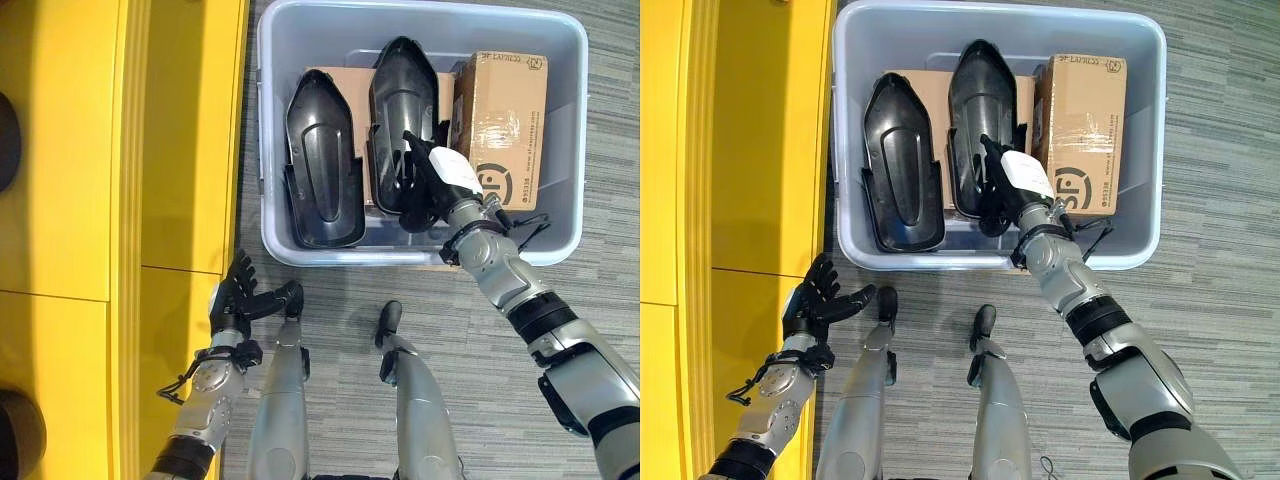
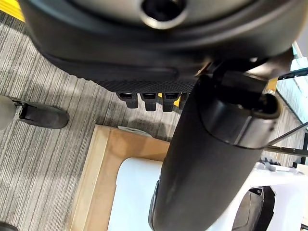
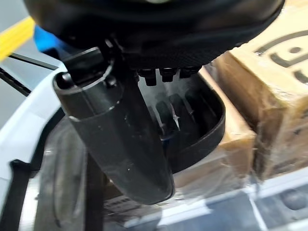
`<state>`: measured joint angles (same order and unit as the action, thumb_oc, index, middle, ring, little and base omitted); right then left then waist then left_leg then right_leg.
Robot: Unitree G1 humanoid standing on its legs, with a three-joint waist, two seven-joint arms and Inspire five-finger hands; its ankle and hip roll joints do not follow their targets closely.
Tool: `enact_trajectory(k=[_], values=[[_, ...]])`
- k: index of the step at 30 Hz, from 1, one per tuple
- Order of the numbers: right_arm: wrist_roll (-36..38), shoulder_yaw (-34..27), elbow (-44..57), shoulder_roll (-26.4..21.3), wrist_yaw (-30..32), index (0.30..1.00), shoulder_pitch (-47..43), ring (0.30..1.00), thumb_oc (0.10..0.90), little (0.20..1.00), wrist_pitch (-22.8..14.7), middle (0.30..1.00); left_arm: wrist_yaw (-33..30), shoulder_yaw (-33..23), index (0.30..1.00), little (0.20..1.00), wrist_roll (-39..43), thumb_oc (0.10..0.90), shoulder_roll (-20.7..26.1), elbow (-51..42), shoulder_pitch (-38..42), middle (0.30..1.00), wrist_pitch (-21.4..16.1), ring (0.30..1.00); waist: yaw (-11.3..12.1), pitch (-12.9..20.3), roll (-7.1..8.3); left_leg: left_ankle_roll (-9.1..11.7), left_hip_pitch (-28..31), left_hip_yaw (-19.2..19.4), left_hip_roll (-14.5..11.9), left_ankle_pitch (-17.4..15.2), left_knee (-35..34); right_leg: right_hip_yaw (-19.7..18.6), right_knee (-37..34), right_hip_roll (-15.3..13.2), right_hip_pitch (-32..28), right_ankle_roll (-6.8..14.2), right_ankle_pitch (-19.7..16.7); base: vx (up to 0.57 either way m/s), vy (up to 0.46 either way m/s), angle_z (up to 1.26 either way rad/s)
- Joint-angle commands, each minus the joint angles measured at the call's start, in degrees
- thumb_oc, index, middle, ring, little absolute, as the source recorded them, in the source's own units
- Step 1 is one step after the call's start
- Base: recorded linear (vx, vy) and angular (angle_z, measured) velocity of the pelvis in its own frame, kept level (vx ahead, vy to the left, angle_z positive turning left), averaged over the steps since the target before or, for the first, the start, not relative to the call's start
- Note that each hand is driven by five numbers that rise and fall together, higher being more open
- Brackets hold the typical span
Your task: Move parts from the plastic box to the shelf.
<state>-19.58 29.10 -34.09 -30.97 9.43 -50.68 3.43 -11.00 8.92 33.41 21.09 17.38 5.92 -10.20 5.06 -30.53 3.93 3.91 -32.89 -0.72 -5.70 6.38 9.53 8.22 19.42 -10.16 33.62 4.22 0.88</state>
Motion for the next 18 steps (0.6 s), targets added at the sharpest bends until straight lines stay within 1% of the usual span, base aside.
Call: enact_trajectory(k=[1, 9, 18], values=[[-1.34, -0.55, 1.7, -2.91, 4.07, 1.0, -6.58, 1.0, 0.9, 1.0, -1.0, 1.0, -0.93, -0.17, 1.0, 1.0, 0.1, 0.9, 1.69, -7.66, -1.09, 1.0, -4.64, 1.0, 0.0, 0.73, -0.87, 1.06, 1.17, 0.31, -2.84, -6.92, 5.92, -2.97, -7.07, -6.18, -5.21, 5.39, -7.5, 0.0, 0.0, 0.0], [-1.09, 0.24, -0.75, -2.88, 4.7, 1.0, -8.64, 1.0, 0.9, 1.0, -0.7, 1.0, -1.22, 0.07, 1.0, 1.0, 0.39, 0.9, 1.78, -7.45, -0.92, 1.0, -4.83, 1.0, 0.13, 0.73, -0.96, 1.01, 1.09, 0.18, -2.73, -6.86, 5.79, -2.89, -7.12, -6.17, -5.15, 5.49, -7.59, 0.0, 0.0, 0.0], [-1.33, 1.09, -1.84, -2.63, 4.43, 1.0, -8.18, 1.0, 0.9, 1.0, -0.61, 1.0, -1.33, 0.35, 1.0, 1.0, 0.47, 0.9, 1.56, -7.2, -0.71, 1.0, -4.8, 1.0, 0.19, 0.73, -0.88, 1.01, 0.82, 0.02, -2.62, -6.72, 5.52, -2.73, -6.95, -6.19, -4.93, 5.47, -7.59, 0.0, 0.0, 0.0]])
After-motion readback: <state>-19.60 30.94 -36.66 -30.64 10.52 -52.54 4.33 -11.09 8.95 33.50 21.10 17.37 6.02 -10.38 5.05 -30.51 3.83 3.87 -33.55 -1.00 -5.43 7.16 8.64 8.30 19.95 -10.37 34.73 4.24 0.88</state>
